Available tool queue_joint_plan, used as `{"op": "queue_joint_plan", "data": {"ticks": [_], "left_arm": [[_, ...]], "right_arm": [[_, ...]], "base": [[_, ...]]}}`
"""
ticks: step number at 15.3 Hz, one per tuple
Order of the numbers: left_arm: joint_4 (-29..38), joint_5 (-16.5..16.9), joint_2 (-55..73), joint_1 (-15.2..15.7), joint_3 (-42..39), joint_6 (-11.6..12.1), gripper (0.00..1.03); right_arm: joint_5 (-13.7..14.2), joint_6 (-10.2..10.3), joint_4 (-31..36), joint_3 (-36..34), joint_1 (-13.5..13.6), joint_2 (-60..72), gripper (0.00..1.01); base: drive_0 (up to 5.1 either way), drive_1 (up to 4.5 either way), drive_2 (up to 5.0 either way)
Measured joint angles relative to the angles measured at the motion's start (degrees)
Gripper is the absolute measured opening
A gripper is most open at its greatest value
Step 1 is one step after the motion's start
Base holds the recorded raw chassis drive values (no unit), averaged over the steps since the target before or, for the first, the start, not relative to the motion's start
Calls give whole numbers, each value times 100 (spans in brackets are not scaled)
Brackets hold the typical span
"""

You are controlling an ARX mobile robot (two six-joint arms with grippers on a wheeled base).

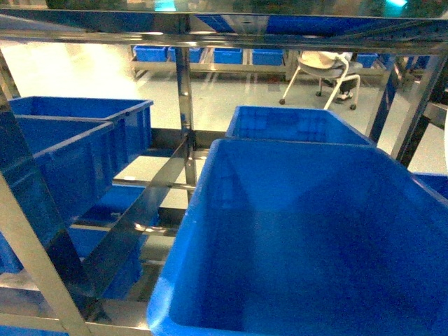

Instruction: Place blue tray on left shelf second layer neatly

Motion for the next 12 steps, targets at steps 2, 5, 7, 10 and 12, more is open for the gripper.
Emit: {"op": "queue_joint_plan", "data": {"ticks": [2,5,7,10,12], "left_arm": [[-22,-7,0,-4,0,0,98],[-39,11,0,-4,0,0,98],[-24,-20,0,-4,0,-2,98],[9,-11,0,-4,0,0,98],[-22,2,0,-4,0,0,98]], "right_arm": [[-42,-2,-15,0,2,26,2],[-2,-2,-31,0,2,31,2],[-17,-4,-13,0,2,33,2],[-9,-2,-11,0,2,26,2],[-11,-4,-13,0,2,22,2]], "base": [[0,0,0],[-230,-96,312],[-16,-164,131],[0,0,0],[0,0,0]]}}
